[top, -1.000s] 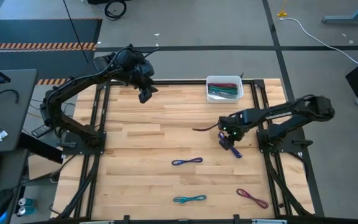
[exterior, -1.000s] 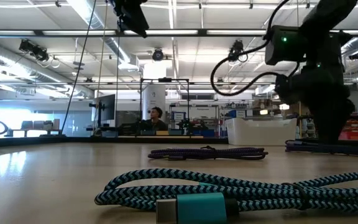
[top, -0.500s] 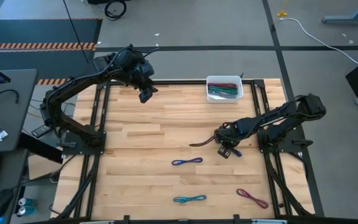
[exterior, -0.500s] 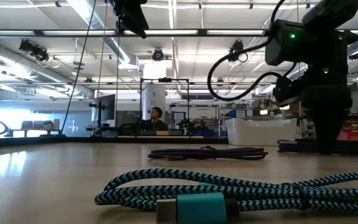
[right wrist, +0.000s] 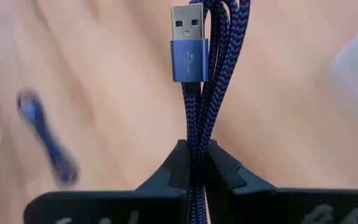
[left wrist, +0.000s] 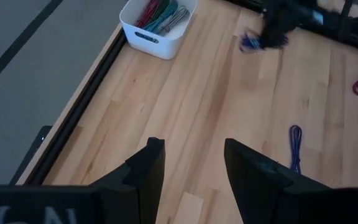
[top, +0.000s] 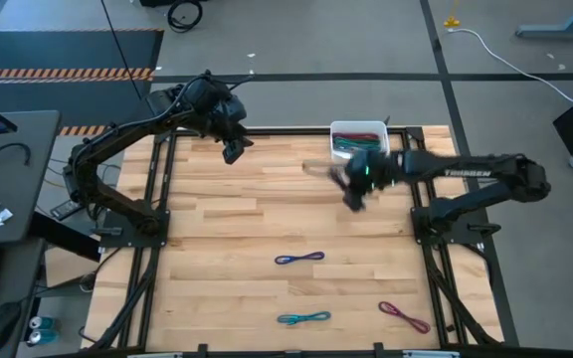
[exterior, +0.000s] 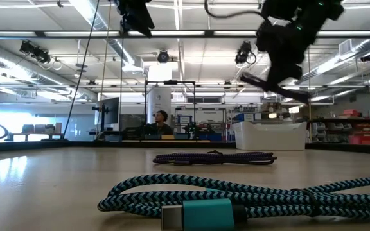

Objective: Pick and place USB-C Cables
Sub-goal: Put the right dark blue charger cable into the bin

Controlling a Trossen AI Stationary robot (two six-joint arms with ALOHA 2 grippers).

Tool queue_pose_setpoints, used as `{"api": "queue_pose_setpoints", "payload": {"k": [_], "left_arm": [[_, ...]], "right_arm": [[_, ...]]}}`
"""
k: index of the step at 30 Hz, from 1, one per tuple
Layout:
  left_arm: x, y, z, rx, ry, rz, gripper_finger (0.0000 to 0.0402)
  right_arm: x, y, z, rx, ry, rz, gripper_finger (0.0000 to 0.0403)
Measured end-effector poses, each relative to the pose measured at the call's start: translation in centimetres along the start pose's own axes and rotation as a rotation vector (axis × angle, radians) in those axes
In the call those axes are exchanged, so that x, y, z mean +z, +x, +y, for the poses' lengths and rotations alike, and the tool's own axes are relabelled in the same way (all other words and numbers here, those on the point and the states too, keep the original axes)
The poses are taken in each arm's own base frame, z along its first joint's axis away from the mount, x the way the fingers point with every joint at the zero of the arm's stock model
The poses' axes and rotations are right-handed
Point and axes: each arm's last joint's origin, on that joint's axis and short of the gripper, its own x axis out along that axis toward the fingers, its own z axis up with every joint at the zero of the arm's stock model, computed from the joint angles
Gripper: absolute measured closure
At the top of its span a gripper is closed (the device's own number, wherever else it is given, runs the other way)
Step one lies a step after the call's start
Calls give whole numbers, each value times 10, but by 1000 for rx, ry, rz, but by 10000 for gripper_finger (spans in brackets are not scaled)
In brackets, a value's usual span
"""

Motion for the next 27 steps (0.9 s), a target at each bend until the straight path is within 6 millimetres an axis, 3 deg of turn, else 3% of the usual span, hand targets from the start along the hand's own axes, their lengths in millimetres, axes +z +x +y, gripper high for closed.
{"api": "queue_pose_setpoints", "payload": {"k": [5, 10, 17, 27], "left_arm": [[6, 0, 0, 4, 11, -59, 230], [15, -1, 1, 10, 28, -155, 230], [19, -2, 2, 30, -16, -197, 230], [19, -2, 5, 125, -91, -201, 230]], "right_arm": [[67, -33, -36, -122, -211, -133, 379], [108, -23, -92, -195, -496, -49, 379], [106, 28, -166, -165, -720, 203, 379], [89, 73, -218, -175, -729, 395, 370]]}}
